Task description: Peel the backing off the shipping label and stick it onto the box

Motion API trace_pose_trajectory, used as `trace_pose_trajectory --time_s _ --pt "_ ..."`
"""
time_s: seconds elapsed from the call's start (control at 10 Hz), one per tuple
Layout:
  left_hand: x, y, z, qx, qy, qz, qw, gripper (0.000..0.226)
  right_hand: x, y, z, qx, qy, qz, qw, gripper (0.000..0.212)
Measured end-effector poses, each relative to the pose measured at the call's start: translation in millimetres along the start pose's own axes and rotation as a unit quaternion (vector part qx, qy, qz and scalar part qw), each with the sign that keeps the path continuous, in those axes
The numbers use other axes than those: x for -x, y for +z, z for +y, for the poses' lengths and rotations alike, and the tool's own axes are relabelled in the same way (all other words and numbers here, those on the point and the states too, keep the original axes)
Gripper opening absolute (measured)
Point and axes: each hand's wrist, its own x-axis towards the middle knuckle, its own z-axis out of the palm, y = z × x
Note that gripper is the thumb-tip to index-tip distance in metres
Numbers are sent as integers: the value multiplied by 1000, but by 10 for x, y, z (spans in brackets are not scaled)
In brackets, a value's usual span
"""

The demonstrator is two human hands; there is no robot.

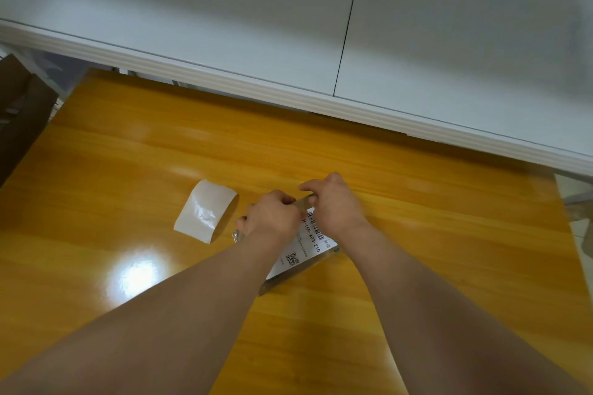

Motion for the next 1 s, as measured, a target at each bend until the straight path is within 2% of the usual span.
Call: trace_pose_trajectory --time_s 0.1,0.2,0.4,0.5,0.6,0.7,0.8,1.0 --pt "32 -13 28 41 -18 -14 999 47 43 -33 -7 -6 1 0 1000 44" --pt "46 -41 25 67 -27 -14 997 25 114 -33 14 -18 3 14 1000 46" --pt "59 -85 11 63 -25 10 998 19 215 -36 47 -64 34 26 997 59" --pt "138 -103 71 -21 26 11 999 43 232 -62 64 -71 55 14 996 64" --pt "245 -93 140 -91 117 -6 989 64 257 -80 59 -49 45 -4 998 68" --pt "342 -87 158 -117 146 3 982 68 280 -79 49 -53 44 2 998 64" --pt "384 -129 176 -90 156 17 983 67 329 -104 20 -71 59 39 995 51" --pt "427 -371 251 -50 178 41 982 46 426 -241 -129 -106 69 75 989 41"
